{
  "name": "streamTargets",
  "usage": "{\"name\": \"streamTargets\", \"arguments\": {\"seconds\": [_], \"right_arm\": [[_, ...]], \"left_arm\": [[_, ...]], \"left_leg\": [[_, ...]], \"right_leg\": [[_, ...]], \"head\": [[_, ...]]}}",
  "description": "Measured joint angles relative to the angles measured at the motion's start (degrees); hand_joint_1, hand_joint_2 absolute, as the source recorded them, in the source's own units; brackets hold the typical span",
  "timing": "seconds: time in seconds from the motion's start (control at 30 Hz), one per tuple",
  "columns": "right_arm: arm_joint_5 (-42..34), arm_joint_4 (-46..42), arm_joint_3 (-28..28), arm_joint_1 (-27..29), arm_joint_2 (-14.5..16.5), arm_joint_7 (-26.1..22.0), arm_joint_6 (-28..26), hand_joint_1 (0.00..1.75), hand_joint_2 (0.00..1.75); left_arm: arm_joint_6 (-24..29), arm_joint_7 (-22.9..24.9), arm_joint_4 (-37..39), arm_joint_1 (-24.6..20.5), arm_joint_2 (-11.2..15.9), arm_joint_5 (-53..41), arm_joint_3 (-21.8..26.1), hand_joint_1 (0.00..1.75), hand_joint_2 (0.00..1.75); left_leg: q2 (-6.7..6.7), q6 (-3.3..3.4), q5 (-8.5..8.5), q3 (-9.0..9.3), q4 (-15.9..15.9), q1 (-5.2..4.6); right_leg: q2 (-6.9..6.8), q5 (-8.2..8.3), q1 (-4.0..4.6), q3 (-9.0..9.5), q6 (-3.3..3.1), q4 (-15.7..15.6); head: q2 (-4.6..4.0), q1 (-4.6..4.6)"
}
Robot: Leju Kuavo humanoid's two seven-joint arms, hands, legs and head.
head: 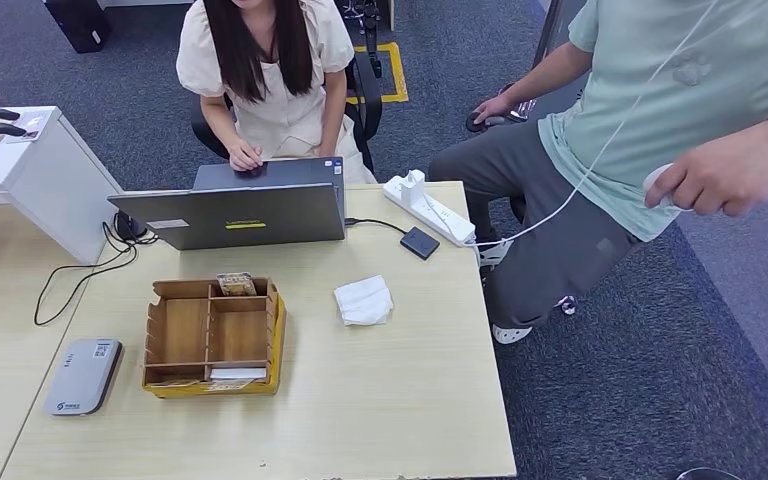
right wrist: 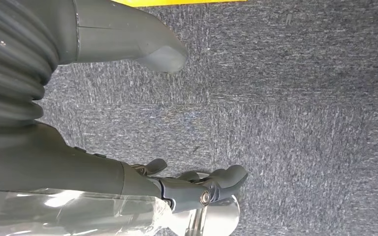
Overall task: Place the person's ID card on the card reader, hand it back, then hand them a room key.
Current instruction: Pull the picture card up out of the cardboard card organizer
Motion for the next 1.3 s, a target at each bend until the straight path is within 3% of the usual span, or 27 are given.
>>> {"name": "streamTargets", "arguments": {"seconds": [0.4,0.77,1.13,1.3], "right_arm": [[0.47,-0.21,-0.27,-0.42,0.02,0.03,-0.01,0.00,1.75],[0.91,-0.42,-0.29,-0.81,0.02,0.15,0.00,0.00,1.75],[1.10,-0.52,-0.29,-0.92,0.02,0.23,0.00,0.00,1.75],[1.38,-0.52,-0.29,-1.08,0.02,0.34,-0.07,0.00,1.75]], "left_arm": [[6.60,0.52,-0.74,4.30,3.21,0.46,-4.74,0.00,1.75],[14.41,0.54,-0.66,12.34,3.47,3.21,-6.15,0.00,1.75],[14.98,0.54,-0.40,15.45,3.62,3.67,-6.26,0.00,1.75],[17.97,0.69,-0.40,19.82,4.16,3.21,-5.83,0.00,1.75]], "left_leg": [[-0.03,0.00,0.00,0.00,0.00,0.00],[-0.02,0.00,0.00,-0.01,0.00,0.00],[-0.03,0.00,0.00,-0.01,0.00,-0.01],[-0.01,0.00,0.00,0.01,0.00,-0.01]], "right_leg": [[-0.07,0.00,0.00,0.01,0.00,0.00],[-0.07,0.00,-0.01,0.01,0.00,0.00],[-0.07,0.00,-0.01,0.01,0.00,0.00],[-0.03,0.00,-0.01,0.00,0.00,0.00]], "head": [[-0.01,0.00],[-0.01,0.02],[0.01,0.02],[0.00,0.01]]}}
